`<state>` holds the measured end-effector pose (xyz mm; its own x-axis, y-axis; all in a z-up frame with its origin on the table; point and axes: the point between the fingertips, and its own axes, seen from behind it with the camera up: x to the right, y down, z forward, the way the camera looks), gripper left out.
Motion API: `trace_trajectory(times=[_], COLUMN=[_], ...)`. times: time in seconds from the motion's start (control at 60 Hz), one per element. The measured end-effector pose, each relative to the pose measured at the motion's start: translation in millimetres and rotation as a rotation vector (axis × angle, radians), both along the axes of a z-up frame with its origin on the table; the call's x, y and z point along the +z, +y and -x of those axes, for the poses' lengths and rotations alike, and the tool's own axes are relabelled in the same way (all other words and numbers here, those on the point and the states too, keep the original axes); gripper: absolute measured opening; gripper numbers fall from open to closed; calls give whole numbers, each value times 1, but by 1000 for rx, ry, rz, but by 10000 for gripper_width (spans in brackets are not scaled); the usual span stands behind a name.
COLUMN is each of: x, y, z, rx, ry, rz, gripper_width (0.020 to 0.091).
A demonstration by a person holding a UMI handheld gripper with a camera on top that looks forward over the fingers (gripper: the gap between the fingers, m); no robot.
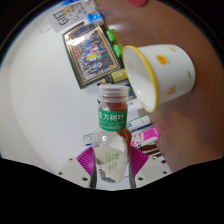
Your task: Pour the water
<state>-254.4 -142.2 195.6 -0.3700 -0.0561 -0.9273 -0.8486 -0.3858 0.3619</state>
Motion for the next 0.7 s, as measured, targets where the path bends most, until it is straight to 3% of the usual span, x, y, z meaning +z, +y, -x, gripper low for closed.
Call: trace_trajectory(times=[0.183, 0.483, 0.583, 0.7], x=[14, 57, 38, -11], y=[-14, -17, -14, -12], z=[-17, -162, -216, -269], rx=[43, -59, -70, -31], ry=[-521, -1474, -1724, -1896], rz=[-80, -252, -246, -211], gripper_width=[443, 442, 442, 442])
